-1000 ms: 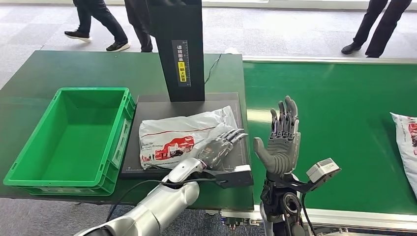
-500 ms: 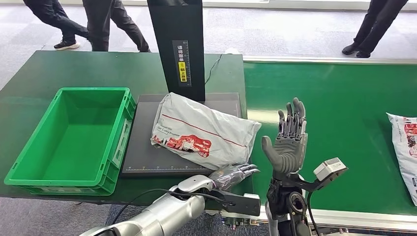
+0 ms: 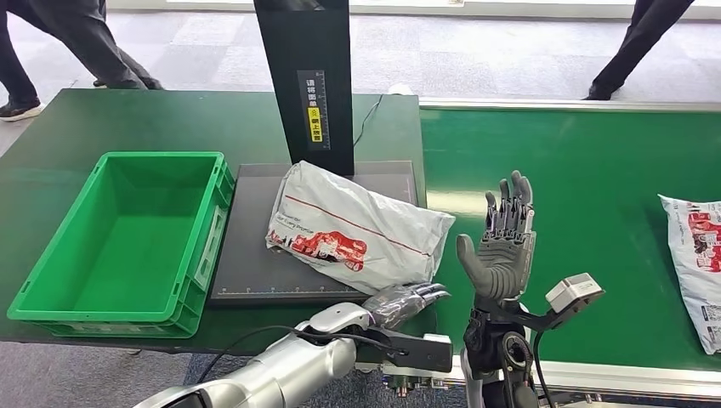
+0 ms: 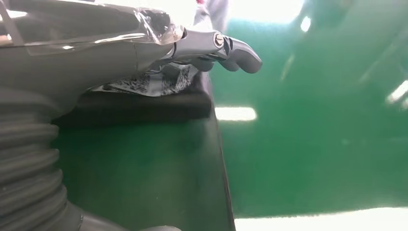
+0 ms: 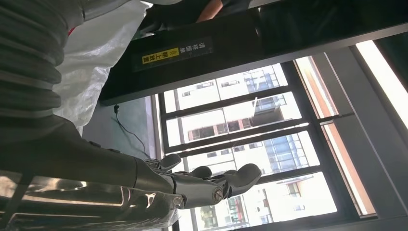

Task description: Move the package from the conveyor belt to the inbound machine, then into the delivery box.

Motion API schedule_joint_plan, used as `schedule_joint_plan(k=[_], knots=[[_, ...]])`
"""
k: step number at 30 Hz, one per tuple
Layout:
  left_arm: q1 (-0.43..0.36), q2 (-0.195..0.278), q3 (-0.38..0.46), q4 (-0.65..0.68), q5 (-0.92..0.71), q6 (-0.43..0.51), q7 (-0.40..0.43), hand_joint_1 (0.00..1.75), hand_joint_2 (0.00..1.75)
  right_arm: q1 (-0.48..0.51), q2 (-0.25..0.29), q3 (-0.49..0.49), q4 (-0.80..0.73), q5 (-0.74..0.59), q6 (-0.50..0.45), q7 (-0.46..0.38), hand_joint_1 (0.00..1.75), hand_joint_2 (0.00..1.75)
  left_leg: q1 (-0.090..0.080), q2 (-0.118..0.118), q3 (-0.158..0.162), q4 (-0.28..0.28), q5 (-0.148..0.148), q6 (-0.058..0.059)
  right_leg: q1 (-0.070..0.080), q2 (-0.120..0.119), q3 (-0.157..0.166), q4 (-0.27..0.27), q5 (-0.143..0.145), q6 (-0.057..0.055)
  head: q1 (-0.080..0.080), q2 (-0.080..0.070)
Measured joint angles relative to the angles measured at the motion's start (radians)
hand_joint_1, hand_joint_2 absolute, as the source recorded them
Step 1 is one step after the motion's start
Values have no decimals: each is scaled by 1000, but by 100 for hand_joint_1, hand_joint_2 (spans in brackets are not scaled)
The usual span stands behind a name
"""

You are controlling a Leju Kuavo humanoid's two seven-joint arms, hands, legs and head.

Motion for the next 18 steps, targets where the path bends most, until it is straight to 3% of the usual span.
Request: schedule_joint_plan(k=[4, 9, 18], knots=[[-58, 15, 67, 13, 92, 58, -52, 0, 175, -1, 0, 3, 8, -3, -6, 0, 0, 175, 0, 0, 0, 0, 1, 0, 0, 0, -1, 0, 0, 0, 0, 0], [-105, 37, 231, -34, 266, 79, -189, 0, 175, 7, 0, 6, 11, -1, -21, 0, 0, 175, 0, 0, -1, 0, 1, 0, 0, 0, -1, 1, 0, 0, 0, 0], [-112, 78, 445, -212, 369, 170, -240, 0, 175, 35, 0, 10, 10, 8, -59, 0, 0, 175, 0, 0, -4, 0, 1, 0, 0, 0, -4, 1, 0, 0, 0, 0]])
